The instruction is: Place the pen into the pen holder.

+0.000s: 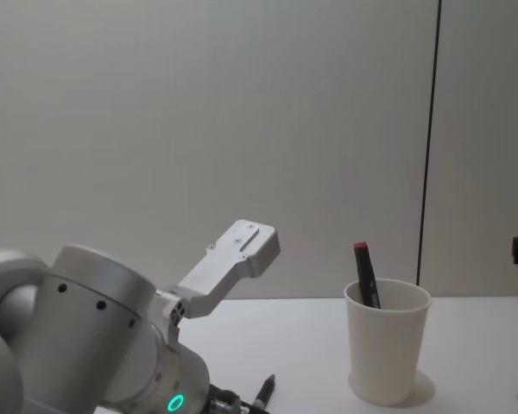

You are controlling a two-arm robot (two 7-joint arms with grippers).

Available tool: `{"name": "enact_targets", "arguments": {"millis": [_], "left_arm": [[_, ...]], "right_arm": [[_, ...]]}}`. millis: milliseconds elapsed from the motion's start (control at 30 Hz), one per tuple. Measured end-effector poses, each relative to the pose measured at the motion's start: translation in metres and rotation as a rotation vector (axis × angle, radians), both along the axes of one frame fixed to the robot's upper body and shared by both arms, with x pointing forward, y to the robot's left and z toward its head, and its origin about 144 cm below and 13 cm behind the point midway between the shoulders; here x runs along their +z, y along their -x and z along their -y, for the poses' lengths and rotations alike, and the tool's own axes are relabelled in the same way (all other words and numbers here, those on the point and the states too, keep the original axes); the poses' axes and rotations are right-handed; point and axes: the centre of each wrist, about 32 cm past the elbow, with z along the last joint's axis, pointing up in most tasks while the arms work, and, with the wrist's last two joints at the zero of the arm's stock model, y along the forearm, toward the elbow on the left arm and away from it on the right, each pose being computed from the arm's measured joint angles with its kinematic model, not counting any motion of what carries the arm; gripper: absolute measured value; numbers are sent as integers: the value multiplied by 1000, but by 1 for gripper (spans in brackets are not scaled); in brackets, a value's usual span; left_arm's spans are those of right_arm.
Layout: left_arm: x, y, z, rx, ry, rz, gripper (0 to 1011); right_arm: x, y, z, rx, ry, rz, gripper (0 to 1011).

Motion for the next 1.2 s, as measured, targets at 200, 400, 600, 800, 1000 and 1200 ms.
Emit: {"name": "enact_targets", "arguments": {"millis": [200, 400, 600, 800, 1000, 1200], "left_arm": [[0, -1, 1, -1, -9, -5, 169], [-1, -1, 1, -2, -15, -7, 161], [-1, -2, 1, -2, -19, -5, 161], [-2, 0, 0, 5, -24, 13, 161], [3, 3, -4, 21, -26, 70, 161], [10, 7, -9, 34, -20, 140, 161]], "right_arm": [[0, 0, 0, 0, 0, 0, 1002], [0, 0, 0, 0, 0, 0, 1001], [0, 0, 0, 0, 0, 0, 1002], [0, 0, 0, 0, 0, 0, 1002], [0, 0, 0, 0, 0, 0, 1002], [0, 0, 0, 0, 0, 0, 1001]]}}
